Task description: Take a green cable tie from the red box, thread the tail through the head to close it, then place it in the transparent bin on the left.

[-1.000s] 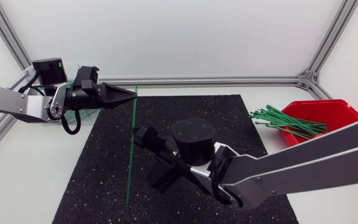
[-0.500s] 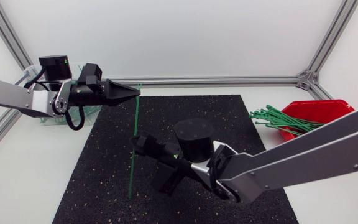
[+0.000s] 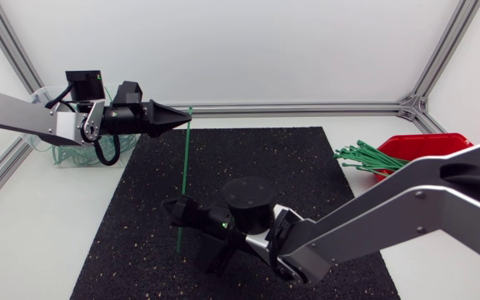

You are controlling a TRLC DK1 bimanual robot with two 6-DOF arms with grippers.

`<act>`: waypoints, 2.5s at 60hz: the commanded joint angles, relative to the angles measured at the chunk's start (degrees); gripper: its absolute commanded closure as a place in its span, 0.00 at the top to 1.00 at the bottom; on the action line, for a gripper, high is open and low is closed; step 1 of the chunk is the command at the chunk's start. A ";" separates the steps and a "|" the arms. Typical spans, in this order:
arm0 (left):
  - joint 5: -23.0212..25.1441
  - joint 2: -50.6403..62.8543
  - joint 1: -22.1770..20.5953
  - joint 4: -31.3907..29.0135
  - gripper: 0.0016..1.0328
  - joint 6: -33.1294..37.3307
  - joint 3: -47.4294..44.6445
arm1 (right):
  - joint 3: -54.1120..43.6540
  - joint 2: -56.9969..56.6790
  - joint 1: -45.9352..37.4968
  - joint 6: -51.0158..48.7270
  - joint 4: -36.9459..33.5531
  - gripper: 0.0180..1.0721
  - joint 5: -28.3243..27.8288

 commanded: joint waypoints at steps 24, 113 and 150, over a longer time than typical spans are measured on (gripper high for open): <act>1.44 1.66 2.08 -1.56 0.03 -1.17 4.05 | -1.69 1.36 2.50 1.40 1.36 0.63 0.34; 2.40 -0.36 1.03 -2.44 0.03 -1.17 2.38 | -0.72 3.03 0.39 -1.51 1.27 0.18 -2.82; 2.49 -0.63 1.12 -2.44 0.03 -1.17 1.94 | -2.04 3.21 1.88 -1.24 1.45 0.18 -1.51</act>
